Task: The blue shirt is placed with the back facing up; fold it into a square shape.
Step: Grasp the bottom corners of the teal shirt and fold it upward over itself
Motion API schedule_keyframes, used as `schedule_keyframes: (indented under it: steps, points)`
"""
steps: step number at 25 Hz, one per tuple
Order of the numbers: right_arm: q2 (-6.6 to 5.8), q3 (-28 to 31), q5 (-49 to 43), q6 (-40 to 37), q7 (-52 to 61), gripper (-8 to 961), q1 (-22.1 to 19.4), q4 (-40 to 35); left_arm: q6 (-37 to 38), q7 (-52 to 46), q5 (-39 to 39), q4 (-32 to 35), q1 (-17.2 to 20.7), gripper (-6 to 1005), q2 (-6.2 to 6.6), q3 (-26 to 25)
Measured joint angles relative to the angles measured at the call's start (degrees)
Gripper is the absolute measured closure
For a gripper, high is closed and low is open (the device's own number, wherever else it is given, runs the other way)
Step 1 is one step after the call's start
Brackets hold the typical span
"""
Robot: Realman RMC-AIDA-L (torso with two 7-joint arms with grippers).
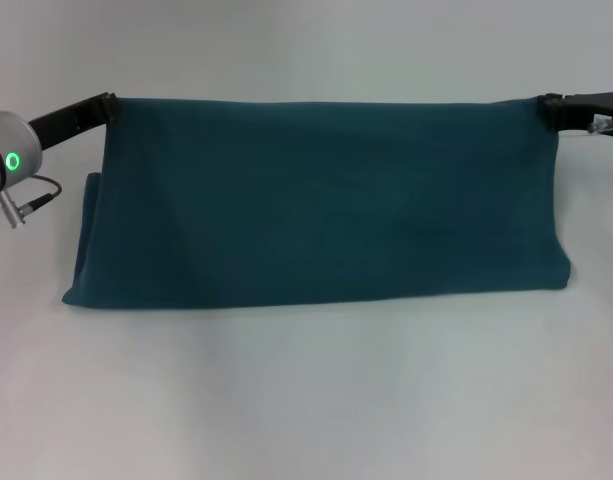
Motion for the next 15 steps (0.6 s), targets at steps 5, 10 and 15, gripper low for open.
schedule_keyframes:
  steps: [5, 10, 15]
  points:
    - [0.25, -1.2, 0.0, 2.1, -0.6, 915, 0.4, 0.7, -0.8, 0.4, -0.2, -0.7, -0.3, 1000, -0.03, 0.0]
    - [0.25, -1.2, 0.0, 2.2, -0.7, 914, 0.5, 0.8, -1.4, 0.4, -0.2, -1.1, -0.7, 1000, -0.05, 0.2]
    - [0.40, -1.4, 0.0, 4.1, -0.7, 915, 0.8, 1.7, -2.1, 0.4, -0.4, -1.1, -0.7, 1000, -0.53, 0.9]
